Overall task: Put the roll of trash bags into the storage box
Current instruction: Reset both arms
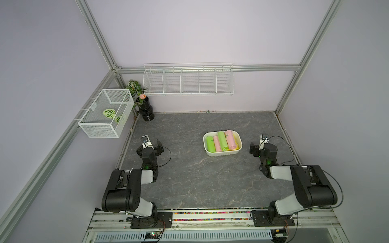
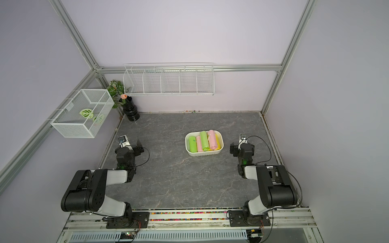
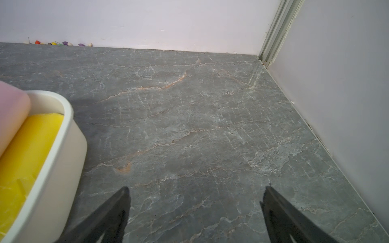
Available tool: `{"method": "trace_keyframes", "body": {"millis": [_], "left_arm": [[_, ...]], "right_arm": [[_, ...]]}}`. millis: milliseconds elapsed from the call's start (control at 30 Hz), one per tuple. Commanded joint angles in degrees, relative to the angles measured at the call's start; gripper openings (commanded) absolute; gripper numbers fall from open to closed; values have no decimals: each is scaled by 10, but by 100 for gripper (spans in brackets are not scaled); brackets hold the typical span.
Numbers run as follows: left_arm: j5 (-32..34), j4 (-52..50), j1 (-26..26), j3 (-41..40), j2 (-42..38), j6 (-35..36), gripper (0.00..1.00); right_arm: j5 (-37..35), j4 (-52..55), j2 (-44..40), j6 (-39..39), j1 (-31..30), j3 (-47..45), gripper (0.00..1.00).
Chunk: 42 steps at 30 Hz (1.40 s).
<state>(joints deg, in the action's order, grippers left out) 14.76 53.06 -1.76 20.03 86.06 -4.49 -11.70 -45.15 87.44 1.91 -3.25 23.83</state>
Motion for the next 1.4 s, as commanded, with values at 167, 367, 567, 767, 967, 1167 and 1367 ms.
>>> {"method": "trace_keyframes", "body": {"millis": [167,367,567,767,967,1167,1367], "left_arm": [[-28,222,12,-115,4,-4,100],[-19,34,10,-11,10,0,100],[-21,15,11,-4,6,-4,100],[-29,-8,15,2,-1,-8,100],[-31,-6,16,2,0,-7,100],[-30,-3,16,-1,-1,-7,100],[-43,199,27,-117,-12,-20,100]], "right_arm": [[-3,-107,-16,10,0,-66,99],[-14,-33,-5,14,0,-22,99],[2,-26,3,6,3,-12,99],[2,-28,3,7,2,-12,99],[2,-15,0,7,2,-8,99],[1,-6,-3,9,2,-5,99],[46,-56,-11,-11,2,-38,99]]}}
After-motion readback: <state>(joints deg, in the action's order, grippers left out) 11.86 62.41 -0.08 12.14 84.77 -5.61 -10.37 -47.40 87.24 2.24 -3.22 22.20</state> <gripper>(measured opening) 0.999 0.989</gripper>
